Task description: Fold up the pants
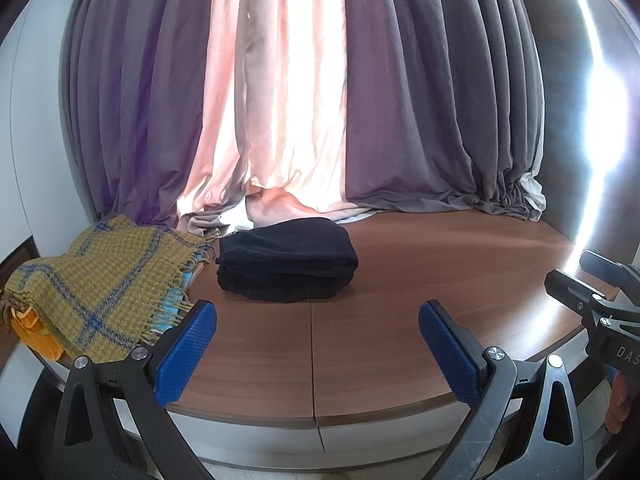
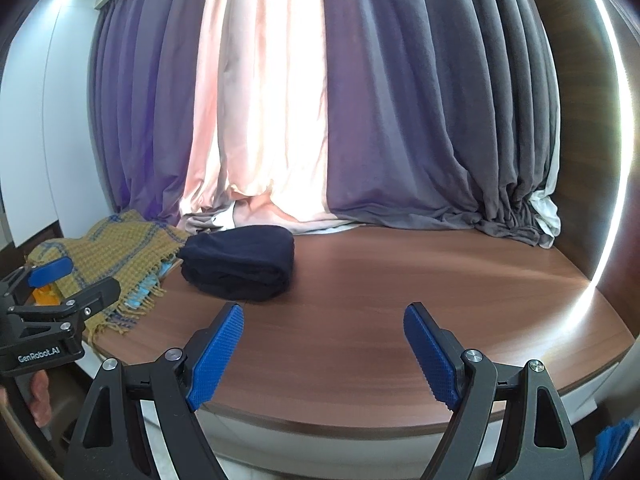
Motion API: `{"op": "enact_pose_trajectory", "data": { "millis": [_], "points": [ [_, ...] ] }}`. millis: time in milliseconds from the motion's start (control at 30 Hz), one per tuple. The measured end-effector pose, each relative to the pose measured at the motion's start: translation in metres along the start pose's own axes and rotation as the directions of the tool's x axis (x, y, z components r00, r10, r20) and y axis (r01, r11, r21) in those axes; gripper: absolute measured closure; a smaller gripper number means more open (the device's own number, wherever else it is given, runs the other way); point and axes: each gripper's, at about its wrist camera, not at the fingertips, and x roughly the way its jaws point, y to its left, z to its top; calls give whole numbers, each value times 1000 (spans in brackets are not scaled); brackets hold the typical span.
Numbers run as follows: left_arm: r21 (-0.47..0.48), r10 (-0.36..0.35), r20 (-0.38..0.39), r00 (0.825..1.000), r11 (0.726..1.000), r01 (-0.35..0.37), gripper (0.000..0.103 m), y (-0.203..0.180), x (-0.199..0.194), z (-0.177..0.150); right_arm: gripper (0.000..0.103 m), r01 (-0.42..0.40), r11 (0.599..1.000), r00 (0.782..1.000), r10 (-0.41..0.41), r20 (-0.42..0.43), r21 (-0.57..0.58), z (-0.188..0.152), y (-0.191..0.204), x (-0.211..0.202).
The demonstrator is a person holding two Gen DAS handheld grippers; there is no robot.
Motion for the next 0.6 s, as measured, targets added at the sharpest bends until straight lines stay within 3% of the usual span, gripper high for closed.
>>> {"op": "enact_pose_trajectory", "data": {
  "millis": [600],
  "points": [
    [24, 12, 13, 1000, 1000, -12, 0, -16, -13, -1, 20, 19, 1000, 1000, -19, 9, 8, -8, -7, -22]
  ]
}}
